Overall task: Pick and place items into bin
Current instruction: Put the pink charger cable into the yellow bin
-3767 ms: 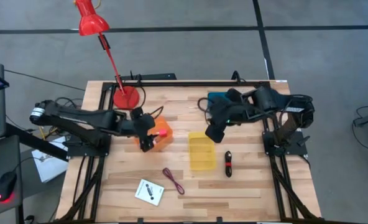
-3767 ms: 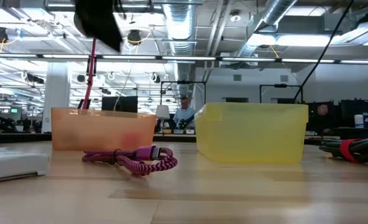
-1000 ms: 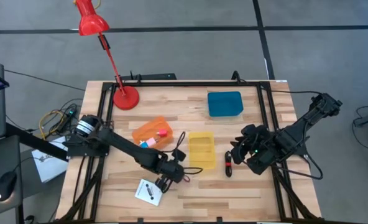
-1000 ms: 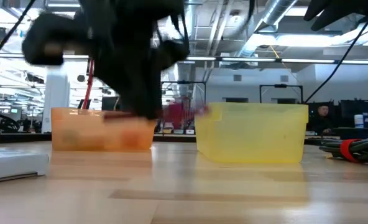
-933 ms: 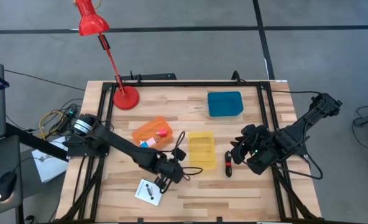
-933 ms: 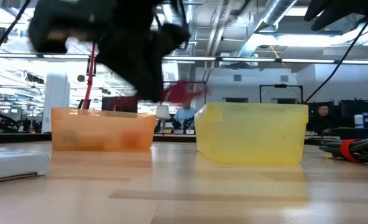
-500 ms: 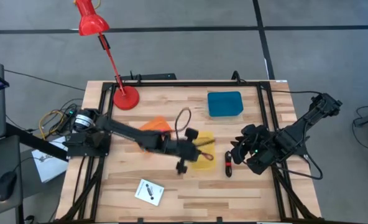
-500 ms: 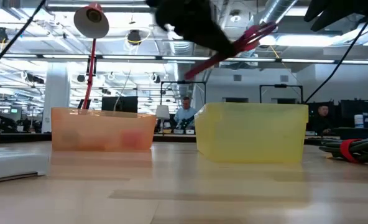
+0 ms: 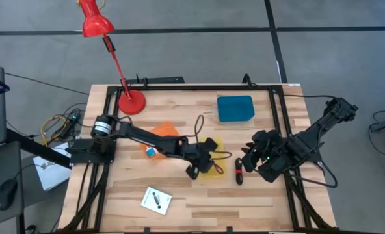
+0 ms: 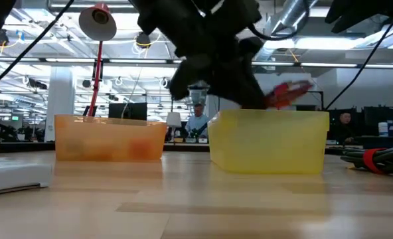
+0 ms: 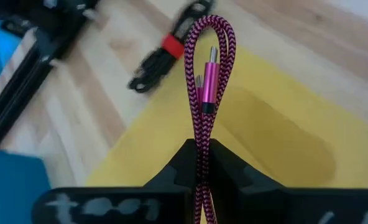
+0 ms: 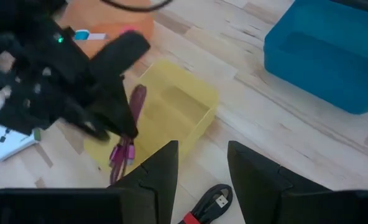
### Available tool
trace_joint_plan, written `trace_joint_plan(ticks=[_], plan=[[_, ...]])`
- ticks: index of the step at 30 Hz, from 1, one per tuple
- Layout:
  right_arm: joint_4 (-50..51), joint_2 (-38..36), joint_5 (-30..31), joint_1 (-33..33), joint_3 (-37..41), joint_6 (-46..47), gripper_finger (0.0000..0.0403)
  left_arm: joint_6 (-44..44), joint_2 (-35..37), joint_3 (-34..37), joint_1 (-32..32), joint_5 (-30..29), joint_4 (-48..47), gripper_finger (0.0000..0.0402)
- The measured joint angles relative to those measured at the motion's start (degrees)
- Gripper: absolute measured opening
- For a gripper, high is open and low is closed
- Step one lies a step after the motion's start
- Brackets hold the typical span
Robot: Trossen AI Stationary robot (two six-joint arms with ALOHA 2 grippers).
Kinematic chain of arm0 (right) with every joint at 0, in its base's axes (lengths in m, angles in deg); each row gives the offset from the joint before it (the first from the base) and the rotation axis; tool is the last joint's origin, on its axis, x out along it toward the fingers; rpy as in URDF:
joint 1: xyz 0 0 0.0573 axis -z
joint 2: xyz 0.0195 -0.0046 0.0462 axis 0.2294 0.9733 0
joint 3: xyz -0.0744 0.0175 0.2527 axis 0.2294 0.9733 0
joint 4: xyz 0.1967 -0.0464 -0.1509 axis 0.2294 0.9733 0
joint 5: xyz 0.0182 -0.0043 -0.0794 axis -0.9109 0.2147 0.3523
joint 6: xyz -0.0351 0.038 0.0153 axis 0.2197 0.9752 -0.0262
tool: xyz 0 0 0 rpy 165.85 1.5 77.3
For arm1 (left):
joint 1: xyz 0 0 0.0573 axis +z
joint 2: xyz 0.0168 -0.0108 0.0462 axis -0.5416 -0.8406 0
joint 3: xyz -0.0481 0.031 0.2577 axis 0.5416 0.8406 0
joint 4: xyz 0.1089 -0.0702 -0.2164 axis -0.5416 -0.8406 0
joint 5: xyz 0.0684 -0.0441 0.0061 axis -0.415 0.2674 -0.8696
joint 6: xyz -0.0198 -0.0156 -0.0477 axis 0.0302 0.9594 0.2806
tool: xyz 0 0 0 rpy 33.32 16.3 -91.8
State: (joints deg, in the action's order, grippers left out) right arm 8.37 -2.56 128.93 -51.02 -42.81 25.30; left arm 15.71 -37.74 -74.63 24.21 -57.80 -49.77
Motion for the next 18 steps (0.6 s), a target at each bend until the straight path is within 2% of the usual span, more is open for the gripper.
trace_joint_plan(ticks=[3, 7, 18], plan=[[0.0, 0.0, 0.0, 0.0, 0.0, 0.0, 0.0133, -3.6, -1.0, -0.4, -0.1, 1.2, -0.4, 0.0005], [0.0, 0.0, 0.0, 0.0, 0.0, 0.0, 0.0134, -4.1, -2.0, -0.7, 0.6, 3.5, 0.1, 0.0005], [-0.2, 0.0, 0.0, 0.0, 0.0, 0.0, 0.0134, -3.0, -4.0, -0.6, 1.0, 0.0, 0.0, 0.0047]])
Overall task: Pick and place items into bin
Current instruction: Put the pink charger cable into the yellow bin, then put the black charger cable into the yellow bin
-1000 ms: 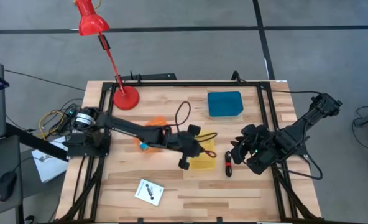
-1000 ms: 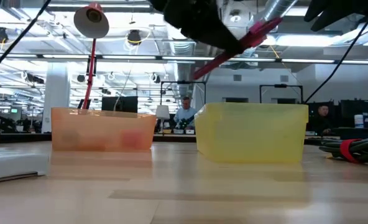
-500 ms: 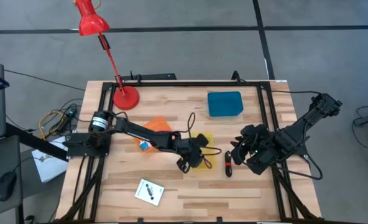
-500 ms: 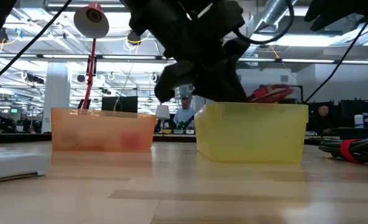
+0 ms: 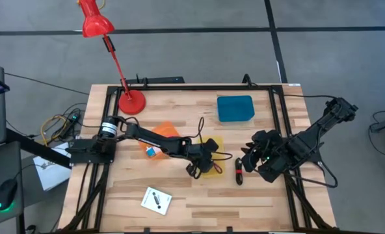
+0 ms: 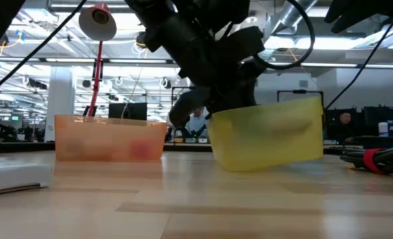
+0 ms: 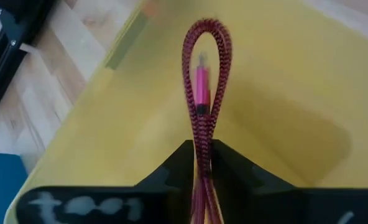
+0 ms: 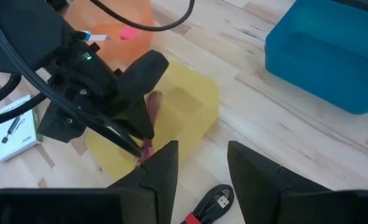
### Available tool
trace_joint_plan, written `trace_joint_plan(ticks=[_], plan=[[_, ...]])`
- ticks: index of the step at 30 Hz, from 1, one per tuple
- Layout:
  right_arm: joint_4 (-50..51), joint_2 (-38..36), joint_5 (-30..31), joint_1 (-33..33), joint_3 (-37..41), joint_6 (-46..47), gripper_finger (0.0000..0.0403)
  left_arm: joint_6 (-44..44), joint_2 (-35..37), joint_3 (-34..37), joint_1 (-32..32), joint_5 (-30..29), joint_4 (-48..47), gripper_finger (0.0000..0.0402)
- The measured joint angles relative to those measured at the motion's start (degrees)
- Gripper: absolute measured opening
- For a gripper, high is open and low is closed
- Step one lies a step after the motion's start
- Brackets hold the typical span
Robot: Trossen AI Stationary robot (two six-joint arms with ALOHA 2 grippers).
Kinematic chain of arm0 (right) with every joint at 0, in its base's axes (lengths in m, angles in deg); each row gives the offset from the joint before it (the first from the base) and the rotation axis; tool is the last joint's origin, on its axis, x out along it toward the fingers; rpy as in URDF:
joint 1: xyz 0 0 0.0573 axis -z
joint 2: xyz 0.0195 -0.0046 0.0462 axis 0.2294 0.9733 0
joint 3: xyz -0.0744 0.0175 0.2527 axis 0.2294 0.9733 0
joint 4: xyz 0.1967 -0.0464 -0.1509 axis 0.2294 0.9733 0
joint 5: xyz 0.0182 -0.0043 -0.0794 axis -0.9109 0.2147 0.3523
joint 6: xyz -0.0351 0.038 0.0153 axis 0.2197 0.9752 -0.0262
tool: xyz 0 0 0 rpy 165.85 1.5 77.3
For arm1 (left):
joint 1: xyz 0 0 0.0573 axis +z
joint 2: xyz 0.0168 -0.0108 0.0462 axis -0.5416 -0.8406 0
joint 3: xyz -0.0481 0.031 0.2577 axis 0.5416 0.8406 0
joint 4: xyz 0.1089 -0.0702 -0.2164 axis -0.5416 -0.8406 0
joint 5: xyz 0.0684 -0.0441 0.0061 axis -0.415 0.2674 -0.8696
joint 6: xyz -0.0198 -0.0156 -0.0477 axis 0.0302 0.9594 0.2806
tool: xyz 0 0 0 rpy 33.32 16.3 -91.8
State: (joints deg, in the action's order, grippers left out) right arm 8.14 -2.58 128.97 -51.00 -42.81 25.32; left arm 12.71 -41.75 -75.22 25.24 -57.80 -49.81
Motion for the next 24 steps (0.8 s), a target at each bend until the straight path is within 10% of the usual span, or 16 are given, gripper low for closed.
trace_joint_plan(ticks=[15, 24], plan=[[-2.0, 0.0, -1.0, 0.0, 0.0, 0.2, 0.0134, -4.1, 1.0, -1.4, -2.2, -7.2, -1.3, 0.0096], [-3.2, 0.0, -20.5, 0.0, 0.0, 10.8, 0.0137, -0.9, 3.6, -16.2, -2.4, -12.9, -17.4, 0.0098]])
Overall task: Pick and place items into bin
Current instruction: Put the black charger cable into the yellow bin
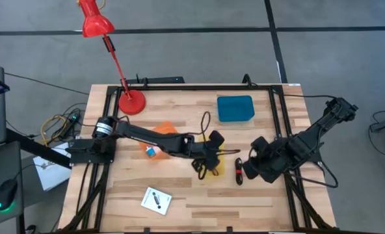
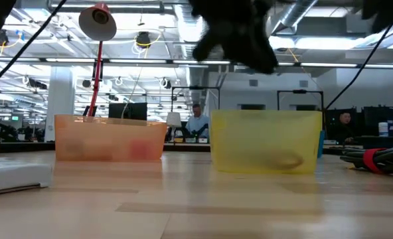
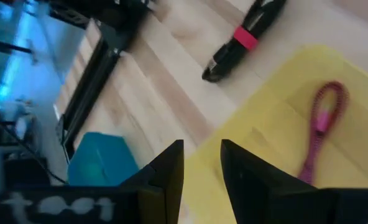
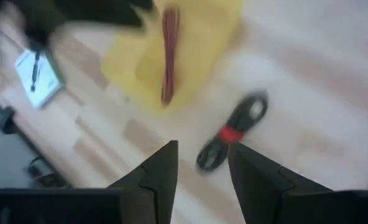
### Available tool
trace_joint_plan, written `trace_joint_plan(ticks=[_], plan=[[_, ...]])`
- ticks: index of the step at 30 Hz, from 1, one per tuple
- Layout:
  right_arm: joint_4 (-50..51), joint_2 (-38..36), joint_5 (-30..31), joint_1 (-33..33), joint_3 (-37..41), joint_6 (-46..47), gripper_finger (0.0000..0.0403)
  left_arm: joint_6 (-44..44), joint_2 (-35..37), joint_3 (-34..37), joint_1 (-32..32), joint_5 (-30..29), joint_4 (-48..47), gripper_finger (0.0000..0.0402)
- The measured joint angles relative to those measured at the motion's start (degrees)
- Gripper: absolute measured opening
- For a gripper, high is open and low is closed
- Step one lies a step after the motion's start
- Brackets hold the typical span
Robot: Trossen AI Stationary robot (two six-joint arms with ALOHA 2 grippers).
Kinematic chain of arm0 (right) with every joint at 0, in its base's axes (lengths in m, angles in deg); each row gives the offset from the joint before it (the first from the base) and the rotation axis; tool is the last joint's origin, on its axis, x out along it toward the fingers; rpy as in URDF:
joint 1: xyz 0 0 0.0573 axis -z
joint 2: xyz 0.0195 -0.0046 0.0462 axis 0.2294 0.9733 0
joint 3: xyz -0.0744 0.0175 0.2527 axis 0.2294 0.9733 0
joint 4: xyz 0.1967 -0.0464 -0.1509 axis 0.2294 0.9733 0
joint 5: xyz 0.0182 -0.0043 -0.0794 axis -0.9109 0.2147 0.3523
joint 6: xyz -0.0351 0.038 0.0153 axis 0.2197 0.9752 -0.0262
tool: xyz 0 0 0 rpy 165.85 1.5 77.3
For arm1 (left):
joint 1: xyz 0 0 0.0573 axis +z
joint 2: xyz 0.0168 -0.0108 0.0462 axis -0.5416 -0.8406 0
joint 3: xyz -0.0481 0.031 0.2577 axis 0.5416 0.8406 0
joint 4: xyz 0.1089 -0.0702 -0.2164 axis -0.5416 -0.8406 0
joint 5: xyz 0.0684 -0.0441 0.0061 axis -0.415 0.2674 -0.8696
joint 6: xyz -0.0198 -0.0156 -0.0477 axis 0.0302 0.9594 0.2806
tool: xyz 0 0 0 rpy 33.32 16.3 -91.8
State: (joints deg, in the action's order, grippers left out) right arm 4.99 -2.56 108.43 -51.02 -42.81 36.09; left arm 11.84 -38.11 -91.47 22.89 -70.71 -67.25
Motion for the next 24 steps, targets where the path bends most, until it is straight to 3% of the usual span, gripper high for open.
trace_joint_plan(ticks=[4, 11, 15, 20, 24], plan=[[-2.7, 1.5, -3.5, -0.5, 0.1, 4.6, 0.0137, -1.1, 1.0, -10.7, 1.0, 2.9, -13.7, 0.0098], [-6.9, 7.8, -3.6, 2.3, -0.1, -9.5, 0.0141, 6.3, 2.5, -30.3, 3.2, 5.0, -31.7, 0.0098], [-6.8, 12.6, -11.4, 5.8, 0.0, -7.6, 0.0138, 8.3, 3.0, -39.1, 4.4, 1.8, -37.6, 0.0098], [-6.8, 17.2, -21.6, 8.5, 0.0, -7.5, 0.0150, 10.6, 9.5, -35.7, 6.1, -7.3, -37.1, 0.0098], [-6.6, 19.8, -26.2, 9.9, 0.0, -10.2, 0.0174, 15.5, 12.6, -35.7, 7.6, -7.4, -41.8, 0.0098]])
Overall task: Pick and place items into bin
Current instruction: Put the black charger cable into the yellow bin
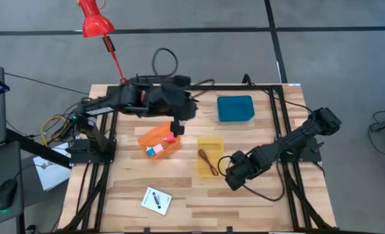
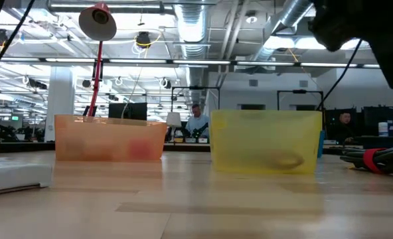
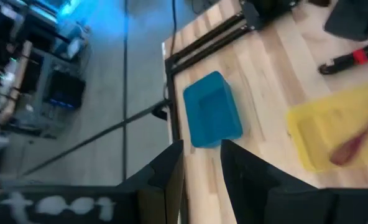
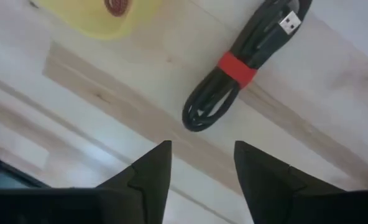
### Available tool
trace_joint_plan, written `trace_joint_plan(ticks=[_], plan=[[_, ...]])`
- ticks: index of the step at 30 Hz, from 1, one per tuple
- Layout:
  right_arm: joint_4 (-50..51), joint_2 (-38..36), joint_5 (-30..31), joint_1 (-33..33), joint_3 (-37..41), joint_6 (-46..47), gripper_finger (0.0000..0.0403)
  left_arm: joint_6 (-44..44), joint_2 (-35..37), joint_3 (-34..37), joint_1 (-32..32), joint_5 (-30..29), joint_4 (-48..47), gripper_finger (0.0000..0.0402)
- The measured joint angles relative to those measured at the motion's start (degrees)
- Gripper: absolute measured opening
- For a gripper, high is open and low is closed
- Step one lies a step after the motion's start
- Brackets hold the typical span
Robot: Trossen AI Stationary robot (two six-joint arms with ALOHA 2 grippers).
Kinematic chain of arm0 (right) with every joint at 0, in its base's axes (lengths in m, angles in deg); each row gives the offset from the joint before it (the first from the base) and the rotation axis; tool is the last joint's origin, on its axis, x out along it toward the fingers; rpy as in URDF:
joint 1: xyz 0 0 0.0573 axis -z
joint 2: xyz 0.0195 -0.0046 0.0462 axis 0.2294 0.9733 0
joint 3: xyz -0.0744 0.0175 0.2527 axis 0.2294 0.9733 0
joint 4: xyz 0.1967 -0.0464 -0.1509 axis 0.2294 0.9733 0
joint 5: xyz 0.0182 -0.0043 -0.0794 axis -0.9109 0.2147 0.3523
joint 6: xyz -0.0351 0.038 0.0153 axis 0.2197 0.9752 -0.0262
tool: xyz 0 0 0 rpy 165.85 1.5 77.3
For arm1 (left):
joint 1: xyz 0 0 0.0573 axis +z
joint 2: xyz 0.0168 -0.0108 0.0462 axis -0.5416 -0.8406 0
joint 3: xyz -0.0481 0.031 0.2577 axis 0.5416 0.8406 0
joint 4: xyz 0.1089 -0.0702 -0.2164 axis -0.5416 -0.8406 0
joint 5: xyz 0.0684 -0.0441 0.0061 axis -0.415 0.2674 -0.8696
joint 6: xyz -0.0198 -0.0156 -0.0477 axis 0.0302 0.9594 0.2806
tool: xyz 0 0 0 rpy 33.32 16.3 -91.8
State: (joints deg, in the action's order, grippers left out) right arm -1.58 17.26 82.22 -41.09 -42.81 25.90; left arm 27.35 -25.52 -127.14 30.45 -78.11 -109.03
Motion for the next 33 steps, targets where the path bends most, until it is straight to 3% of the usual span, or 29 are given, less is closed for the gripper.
trace_joint_plan(ticks=[8, 14, 24, 33], plan=[[1.6, 2.7, -1.5, 3.1, 0.0, -2.1, 0.0214, 1.7, 3.2, 0.0, 2.1, -2.2, -8.2, 0.0098], [1.4, 3.2, -2.3, 5.5, -0.1, 3.2, 0.0219, 13.8, 3.4, 0.0, 3.7, -4.1, -13.1, 0.0098], [3.3, 8.0, -4.3, 6.7, 0.0, 2.1, 0.0219, 18.8, 3.3, 0.0, 6.3, 11.9, -18.8, 0.0098], [1.9, 9.3, -3.6, 8.1, 0.0, -2.0, 0.0219, 22.5, 5.5, 1.6, 6.4, 9.2, -23.9, 0.0098]])
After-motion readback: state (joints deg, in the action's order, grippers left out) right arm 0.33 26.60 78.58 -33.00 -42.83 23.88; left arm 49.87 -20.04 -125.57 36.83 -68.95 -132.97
